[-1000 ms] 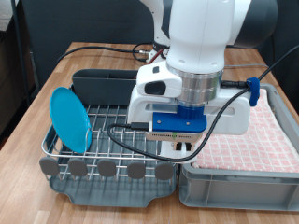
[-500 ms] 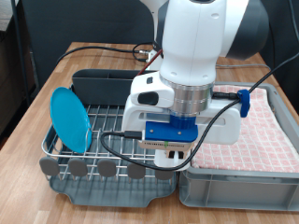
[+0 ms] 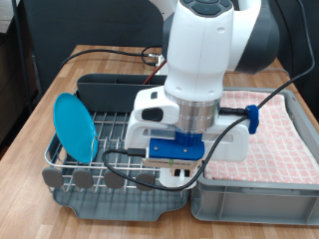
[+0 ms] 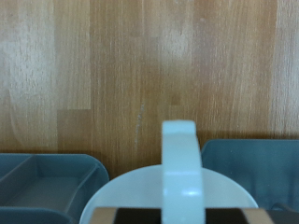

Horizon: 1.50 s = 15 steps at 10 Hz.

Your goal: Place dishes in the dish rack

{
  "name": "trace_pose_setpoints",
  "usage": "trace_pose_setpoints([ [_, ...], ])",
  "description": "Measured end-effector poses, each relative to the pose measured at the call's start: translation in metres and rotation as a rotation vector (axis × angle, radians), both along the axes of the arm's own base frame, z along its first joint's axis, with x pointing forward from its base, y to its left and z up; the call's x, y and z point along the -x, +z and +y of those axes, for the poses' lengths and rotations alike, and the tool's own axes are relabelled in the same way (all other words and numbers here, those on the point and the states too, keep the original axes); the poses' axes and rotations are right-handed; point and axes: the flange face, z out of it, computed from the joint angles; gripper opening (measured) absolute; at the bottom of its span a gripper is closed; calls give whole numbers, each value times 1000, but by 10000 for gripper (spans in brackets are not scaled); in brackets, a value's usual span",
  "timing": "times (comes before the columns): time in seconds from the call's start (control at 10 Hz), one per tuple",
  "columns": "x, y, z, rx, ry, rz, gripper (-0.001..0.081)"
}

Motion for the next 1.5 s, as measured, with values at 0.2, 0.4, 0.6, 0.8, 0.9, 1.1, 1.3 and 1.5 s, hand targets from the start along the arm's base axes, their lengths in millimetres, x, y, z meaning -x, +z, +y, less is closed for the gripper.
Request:
trace_pose_setpoints([
  [0.2,0,-4,-2,-4,0,0,70],
  [0.4,-2,-10,-4,-10,1,3,70],
  [0.6,-3,-15,-5,-22,2,4,70],
  [0.8,-4,-18,-7,-23,5,7,76],
  [0.9,-4,-19,-7,-22,10,8,249],
  [1.1,-4,-19,-7,-22,23,17,425],
  [1.3,-6,-12,-5,-24,37,35,611],
  [1.5,-7,-3,-3,-29,55,74,748],
])
